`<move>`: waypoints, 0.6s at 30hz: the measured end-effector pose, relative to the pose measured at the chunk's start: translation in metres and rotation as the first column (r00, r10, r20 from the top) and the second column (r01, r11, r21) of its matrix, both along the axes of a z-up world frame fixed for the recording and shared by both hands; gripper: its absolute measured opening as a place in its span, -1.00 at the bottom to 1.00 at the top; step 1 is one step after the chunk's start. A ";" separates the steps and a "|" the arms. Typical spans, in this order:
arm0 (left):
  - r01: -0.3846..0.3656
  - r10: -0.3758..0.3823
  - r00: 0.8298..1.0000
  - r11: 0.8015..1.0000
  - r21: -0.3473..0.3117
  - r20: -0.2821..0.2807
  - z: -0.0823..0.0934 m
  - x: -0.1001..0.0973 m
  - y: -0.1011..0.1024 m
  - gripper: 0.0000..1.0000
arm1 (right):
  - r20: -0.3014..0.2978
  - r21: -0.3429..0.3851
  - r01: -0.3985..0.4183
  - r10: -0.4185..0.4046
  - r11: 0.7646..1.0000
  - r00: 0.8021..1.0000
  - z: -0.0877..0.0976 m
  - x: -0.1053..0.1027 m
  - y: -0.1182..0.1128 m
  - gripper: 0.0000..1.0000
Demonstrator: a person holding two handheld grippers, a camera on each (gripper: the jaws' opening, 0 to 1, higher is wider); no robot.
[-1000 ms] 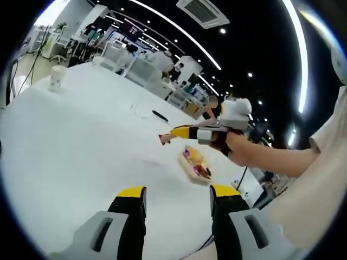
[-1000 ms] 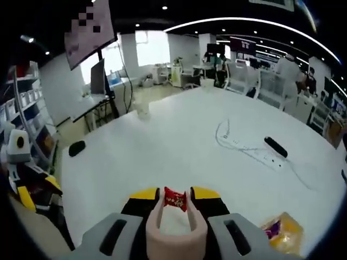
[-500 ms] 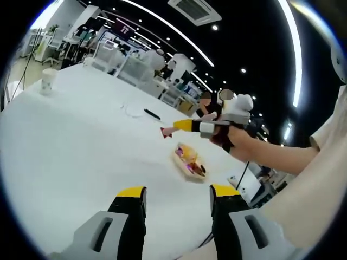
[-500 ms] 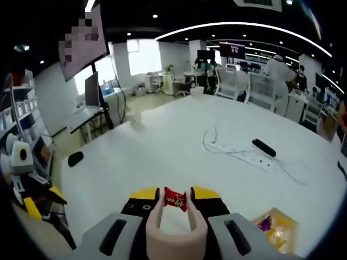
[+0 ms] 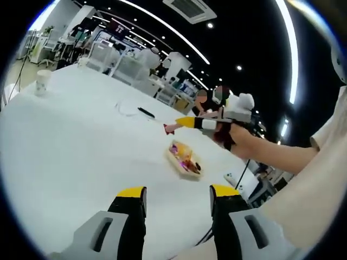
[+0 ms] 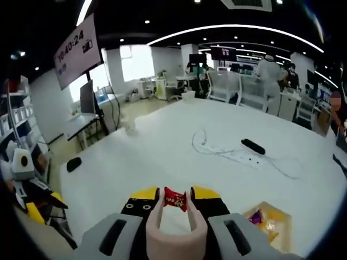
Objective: Place the target food into the container with the food tongs after gripping and lifting it, then release it inside without dropping or visibly crushing the food.
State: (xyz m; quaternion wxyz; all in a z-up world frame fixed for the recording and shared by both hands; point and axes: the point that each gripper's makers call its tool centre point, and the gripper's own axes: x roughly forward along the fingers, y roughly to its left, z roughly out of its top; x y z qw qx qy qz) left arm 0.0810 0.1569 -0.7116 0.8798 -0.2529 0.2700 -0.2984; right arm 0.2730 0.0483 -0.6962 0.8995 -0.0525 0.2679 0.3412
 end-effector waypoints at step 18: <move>0.037 -0.037 0.999 0.999 0.006 -0.001 0.000 -0.010 -0.017 -0.07 | 0.016 0.019 0.089 -0.089 0.996 0.996 0.012 -0.001 -0.046 -0.57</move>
